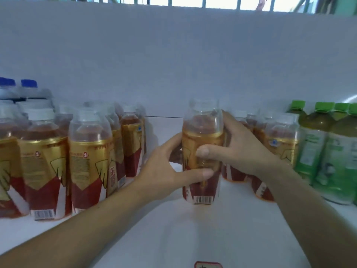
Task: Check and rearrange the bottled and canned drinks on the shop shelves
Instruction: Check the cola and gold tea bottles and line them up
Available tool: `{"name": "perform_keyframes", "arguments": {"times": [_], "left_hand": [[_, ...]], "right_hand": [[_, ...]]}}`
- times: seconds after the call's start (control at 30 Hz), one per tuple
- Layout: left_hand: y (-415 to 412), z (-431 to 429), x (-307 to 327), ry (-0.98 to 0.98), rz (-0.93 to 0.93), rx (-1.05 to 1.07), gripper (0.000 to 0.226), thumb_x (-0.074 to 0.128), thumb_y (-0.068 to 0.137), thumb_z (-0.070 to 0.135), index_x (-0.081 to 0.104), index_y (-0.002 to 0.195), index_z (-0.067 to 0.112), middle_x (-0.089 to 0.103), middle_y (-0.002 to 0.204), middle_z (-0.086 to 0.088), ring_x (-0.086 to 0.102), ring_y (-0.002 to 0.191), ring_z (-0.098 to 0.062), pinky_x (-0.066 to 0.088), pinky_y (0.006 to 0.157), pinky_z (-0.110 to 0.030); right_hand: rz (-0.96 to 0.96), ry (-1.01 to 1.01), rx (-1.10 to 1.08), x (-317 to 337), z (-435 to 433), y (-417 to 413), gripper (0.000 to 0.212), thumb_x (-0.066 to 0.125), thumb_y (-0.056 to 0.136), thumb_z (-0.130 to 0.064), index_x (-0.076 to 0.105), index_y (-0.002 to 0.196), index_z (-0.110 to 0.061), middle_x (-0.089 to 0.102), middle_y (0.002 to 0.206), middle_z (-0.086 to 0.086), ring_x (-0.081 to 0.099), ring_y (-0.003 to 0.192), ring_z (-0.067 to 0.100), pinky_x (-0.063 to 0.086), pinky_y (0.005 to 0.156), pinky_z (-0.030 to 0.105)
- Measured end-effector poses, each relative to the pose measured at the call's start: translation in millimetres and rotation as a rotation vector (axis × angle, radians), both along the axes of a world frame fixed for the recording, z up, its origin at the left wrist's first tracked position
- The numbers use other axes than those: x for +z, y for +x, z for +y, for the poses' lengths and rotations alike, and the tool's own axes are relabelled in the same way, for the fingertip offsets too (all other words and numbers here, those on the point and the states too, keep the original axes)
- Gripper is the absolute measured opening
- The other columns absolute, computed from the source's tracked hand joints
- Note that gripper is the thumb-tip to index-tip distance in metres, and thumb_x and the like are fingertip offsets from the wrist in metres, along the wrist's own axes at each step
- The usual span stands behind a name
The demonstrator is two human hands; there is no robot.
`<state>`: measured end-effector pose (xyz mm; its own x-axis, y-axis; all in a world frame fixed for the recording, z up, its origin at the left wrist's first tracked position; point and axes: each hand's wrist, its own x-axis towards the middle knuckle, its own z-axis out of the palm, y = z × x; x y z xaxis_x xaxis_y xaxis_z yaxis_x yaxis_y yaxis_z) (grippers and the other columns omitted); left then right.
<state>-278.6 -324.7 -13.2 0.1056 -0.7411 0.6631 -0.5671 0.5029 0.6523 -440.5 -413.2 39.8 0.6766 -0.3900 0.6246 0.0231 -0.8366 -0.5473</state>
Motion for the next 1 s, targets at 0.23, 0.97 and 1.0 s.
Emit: {"name": "perform_keyframes", "arguments": {"times": [0.23, 0.97, 1.0], "left_hand": [[-48, 30, 24, 0.153, 0.055, -0.190, 0.057, 0.084, 0.063, 0.057, 0.054, 0.110, 0.049, 0.068, 0.105, 0.028, 0.066, 0.099, 0.004, 0.055, 0.082, -0.018], [-427, 51, -278, 1.014, -0.228, -0.884, 0.041, 0.073, 0.089, 0.032, 0.054, 0.123, 0.024, 0.064, 0.113, 0.004, 0.061, 0.100, -0.012, 0.050, 0.077, -0.019], [-442, 46, -299, 1.056, -0.265, -0.858, 0.041, 0.072, 0.090, 0.033, 0.055, 0.125, 0.023, 0.065, 0.110, 0.006, 0.061, 0.100, -0.012, 0.049, 0.081, -0.023]], "right_hand": [[0.040, 0.034, -0.267, 24, 58, -52, 0.059, 0.072, 0.063, -0.069, 0.060, 0.114, -0.042, 0.070, 0.108, -0.021, 0.066, 0.099, -0.003, 0.054, 0.084, 0.021], [0.357, 0.736, -1.401, -277, 224, -456, 0.059, 0.089, 0.066, -0.042, 0.063, 0.113, -0.017, 0.068, 0.104, -0.001, 0.064, 0.096, 0.019, 0.055, 0.088, 0.044], [0.393, 0.775, -1.400, -301, 219, -474, 0.062, 0.088, 0.065, -0.045, 0.062, 0.115, -0.019, 0.067, 0.105, -0.002, 0.064, 0.097, 0.020, 0.054, 0.088, 0.046]]}}
